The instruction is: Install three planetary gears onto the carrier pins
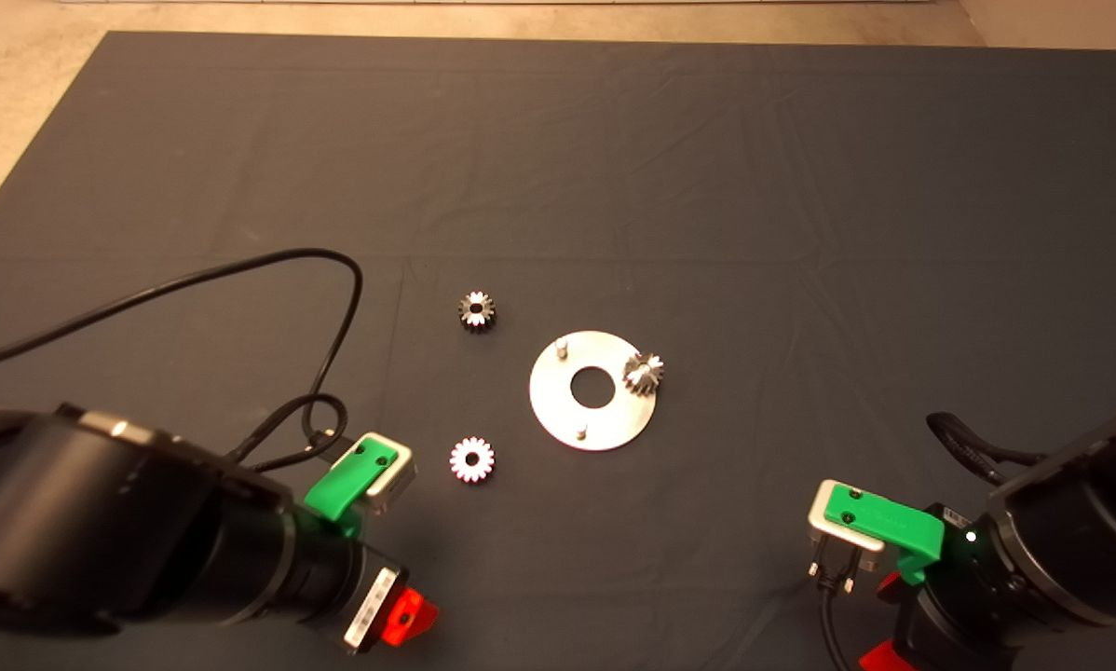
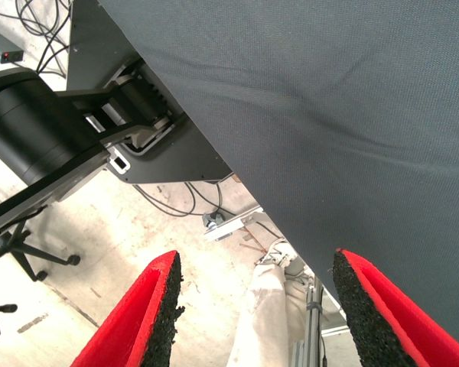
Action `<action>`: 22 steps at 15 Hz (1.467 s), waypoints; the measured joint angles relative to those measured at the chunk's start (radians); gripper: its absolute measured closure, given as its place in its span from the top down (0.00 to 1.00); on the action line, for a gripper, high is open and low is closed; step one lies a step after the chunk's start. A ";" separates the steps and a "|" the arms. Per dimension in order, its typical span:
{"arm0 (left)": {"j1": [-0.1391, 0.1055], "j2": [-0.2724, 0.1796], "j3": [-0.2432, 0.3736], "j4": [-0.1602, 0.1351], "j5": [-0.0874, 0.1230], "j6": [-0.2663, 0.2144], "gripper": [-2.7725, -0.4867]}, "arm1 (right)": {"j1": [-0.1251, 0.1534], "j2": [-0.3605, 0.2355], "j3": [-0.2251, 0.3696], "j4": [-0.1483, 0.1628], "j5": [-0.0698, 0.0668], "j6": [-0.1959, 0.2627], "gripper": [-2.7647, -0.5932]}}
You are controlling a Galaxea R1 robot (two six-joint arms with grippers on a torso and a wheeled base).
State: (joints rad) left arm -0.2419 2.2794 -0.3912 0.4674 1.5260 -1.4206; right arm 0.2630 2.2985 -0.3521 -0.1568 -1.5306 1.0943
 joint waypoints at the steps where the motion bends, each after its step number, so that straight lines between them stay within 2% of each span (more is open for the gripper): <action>1: 0.000 0.012 -0.036 -0.001 0.000 0.025 0.99 | 0.000 -0.002 0.000 0.000 0.000 0.000 0.39; 6: -0.006 0.069 -0.162 0.004 0.000 0.090 0.99 | -0.001 -0.002 0.001 0.000 0.000 0.000 0.39; 12: -0.017 0.160 -0.259 0.019 0.000 0.103 0.99 | -0.003 -0.003 0.001 0.001 0.000 -0.001 0.39; 14: -0.017 0.188 -0.283 0.028 0.000 0.103 0.99 | -0.003 -0.006 0.001 0.001 0.000 -0.004 0.39; 17: -0.034 0.223 -0.298 0.035 -0.001 0.093 0.99 | -0.003 -0.009 0.001 0.001 0.000 -0.004 0.39; 22: -0.036 0.238 -0.303 0.039 0.000 0.072 0.99 | -0.003 -0.008 0.001 0.005 0.000 -0.005 0.39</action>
State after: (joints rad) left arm -0.2779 2.5178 -0.6945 0.5060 1.5264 -1.3489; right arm 0.2598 2.2909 -0.3506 -0.1520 -1.5309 1.0896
